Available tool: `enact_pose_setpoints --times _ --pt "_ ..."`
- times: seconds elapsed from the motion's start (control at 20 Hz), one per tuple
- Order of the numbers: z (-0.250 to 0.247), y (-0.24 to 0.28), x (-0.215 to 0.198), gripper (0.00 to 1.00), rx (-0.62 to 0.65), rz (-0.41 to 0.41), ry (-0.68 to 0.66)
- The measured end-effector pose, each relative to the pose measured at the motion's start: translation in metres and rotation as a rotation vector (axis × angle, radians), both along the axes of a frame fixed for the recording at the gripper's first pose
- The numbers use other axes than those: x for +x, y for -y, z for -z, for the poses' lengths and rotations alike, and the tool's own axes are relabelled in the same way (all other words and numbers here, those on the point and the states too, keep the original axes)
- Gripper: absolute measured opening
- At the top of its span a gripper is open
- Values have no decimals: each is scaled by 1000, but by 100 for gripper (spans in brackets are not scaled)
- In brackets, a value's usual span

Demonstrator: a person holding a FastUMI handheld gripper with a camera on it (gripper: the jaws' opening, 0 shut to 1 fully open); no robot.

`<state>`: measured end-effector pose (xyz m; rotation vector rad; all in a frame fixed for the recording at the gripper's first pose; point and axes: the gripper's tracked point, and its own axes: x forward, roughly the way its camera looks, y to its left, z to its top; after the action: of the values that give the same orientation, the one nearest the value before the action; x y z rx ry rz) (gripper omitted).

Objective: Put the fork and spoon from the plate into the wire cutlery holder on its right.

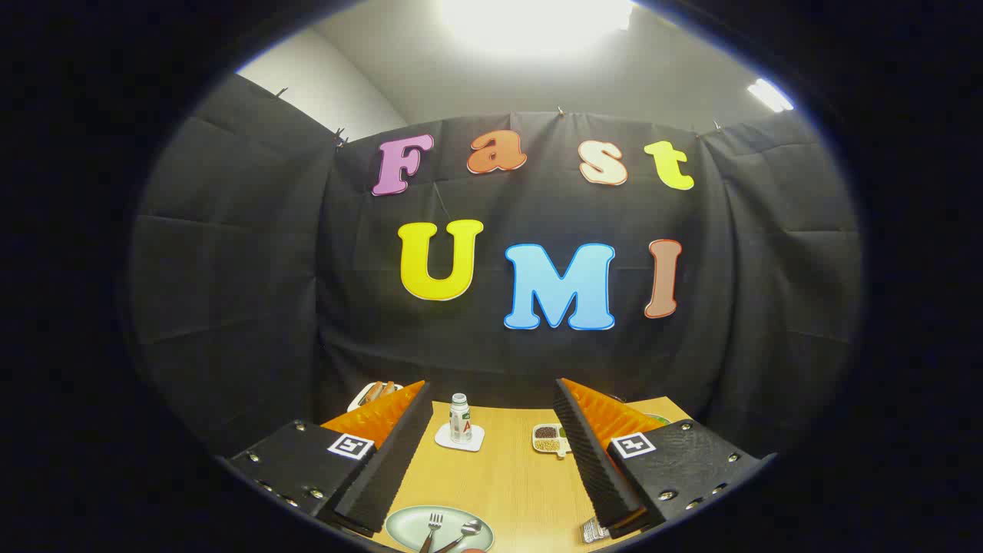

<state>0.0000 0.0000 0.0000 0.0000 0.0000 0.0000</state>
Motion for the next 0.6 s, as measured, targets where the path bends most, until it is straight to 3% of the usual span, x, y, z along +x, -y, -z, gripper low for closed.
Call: enact_pose_setpoints --times 0.6 --pt "-1 -4 8 97 4 -18 -11"
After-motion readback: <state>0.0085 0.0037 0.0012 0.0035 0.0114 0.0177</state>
